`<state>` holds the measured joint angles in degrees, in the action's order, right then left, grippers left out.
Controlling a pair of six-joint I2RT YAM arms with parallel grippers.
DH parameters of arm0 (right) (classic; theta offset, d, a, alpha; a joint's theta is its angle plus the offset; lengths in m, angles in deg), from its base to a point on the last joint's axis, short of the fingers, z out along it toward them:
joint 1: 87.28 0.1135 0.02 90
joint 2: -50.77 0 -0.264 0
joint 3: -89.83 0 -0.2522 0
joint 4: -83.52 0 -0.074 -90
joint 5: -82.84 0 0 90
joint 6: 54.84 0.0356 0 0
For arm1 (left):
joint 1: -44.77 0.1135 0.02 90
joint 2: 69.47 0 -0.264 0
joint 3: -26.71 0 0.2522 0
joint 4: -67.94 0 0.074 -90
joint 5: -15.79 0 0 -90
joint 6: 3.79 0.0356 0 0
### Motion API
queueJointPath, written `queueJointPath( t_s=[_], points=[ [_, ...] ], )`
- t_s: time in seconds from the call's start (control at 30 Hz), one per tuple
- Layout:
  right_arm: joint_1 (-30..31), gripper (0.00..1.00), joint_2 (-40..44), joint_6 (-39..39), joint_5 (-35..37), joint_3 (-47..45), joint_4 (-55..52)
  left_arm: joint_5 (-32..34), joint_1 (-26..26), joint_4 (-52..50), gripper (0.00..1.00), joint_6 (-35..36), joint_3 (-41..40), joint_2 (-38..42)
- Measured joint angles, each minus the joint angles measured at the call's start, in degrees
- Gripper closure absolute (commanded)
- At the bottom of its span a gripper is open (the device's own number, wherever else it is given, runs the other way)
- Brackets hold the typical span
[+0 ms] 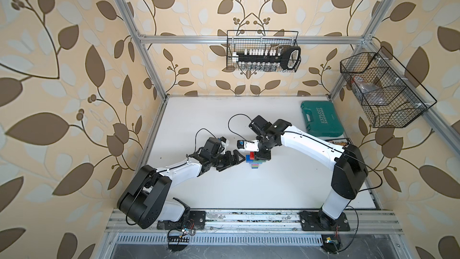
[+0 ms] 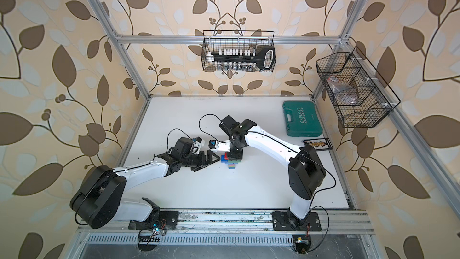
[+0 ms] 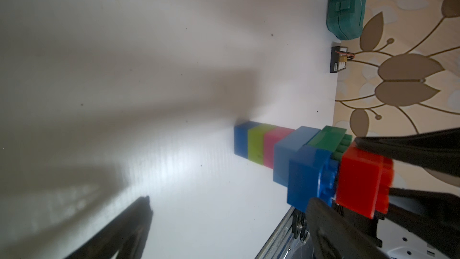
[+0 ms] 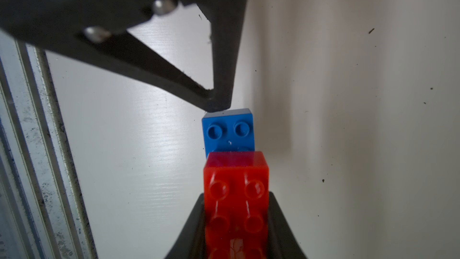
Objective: Assemble a spoon with lego
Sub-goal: Assemble the lego brick with the lego brick.
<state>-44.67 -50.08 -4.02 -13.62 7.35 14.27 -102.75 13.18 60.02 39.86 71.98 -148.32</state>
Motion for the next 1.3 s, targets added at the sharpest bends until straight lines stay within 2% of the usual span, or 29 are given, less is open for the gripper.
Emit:
queueJointPath(
  t_s=[1.3],
  points=[
    [0.8, 1.0, -1.3, 1.1, 0.5, -0.2, 0.5, 0.4, -0.3, -1.0, 0.01, 0.1, 0.8, -0.6]
  ],
)
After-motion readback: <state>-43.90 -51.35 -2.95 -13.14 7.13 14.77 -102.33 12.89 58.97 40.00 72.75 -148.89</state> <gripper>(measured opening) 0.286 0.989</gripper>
